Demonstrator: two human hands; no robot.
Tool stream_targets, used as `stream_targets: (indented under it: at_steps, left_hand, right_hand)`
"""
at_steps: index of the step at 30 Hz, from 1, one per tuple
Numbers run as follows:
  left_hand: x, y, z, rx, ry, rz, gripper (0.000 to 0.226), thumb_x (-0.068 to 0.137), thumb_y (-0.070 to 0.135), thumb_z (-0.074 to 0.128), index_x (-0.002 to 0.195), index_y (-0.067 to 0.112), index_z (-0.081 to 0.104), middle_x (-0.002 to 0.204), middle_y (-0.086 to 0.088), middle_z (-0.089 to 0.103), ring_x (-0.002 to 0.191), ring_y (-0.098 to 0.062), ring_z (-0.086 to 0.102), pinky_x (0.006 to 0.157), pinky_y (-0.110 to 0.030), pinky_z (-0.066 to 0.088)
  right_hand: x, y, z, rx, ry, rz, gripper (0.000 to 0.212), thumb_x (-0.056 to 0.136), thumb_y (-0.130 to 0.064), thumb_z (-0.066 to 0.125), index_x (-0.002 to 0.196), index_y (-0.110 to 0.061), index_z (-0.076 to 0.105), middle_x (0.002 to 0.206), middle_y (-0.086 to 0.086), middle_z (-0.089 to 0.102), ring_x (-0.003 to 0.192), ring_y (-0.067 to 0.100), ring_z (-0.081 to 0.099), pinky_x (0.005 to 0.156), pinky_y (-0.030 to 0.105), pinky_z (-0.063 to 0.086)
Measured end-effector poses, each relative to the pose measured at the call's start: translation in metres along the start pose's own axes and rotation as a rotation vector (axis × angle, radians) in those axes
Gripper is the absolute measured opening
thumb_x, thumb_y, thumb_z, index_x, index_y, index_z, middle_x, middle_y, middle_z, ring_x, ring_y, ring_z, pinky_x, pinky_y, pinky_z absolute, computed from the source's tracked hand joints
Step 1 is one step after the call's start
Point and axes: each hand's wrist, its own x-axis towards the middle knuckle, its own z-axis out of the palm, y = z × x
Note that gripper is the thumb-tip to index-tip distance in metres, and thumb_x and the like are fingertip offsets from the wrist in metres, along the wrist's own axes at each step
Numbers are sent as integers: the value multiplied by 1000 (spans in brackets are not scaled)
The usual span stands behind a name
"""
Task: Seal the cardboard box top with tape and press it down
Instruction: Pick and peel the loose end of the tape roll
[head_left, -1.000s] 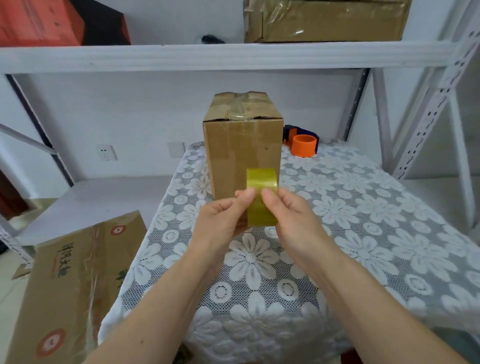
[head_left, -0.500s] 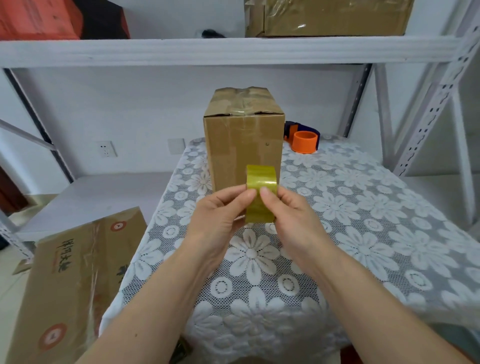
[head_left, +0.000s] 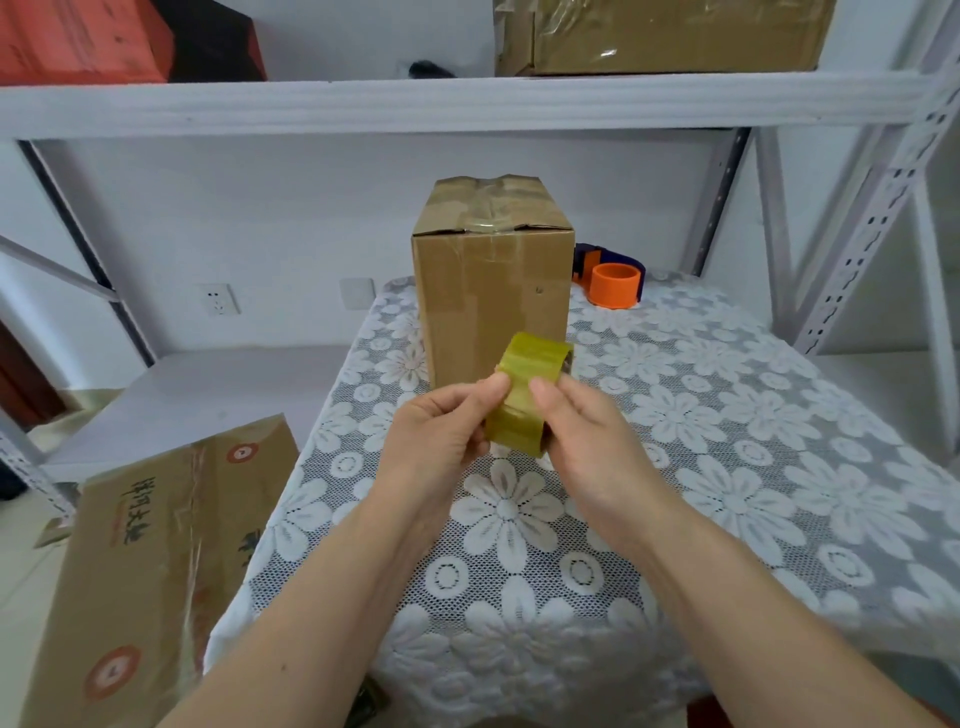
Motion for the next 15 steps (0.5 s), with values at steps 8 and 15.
stream_targets:
  at_steps: [8, 15]
  left_hand:
    - [2, 2, -2, -85, 31, -58, 29, 59, 38, 78, 64, 11, 68, 58, 0, 49, 50, -7, 42, 51, -19, 41]
    - [-12, -4, 8, 63, -115, 153, 27, 72, -3, 74, 96, 9, 74, 82, -5, 76, 70, -10, 68, 62, -16, 52]
  right_hand:
    - [-6, -1, 5, -171, -120, -100, 26, 97, -16, 49, 106, -35, 63, 106, -8, 70, 104, 5, 63, 98, 27, 47]
    - [1, 1, -5, 108, 122, 47, 41, 98, -40, 43, 96, -13, 74, 95, 6, 76, 93, 18, 71, 84, 28, 54]
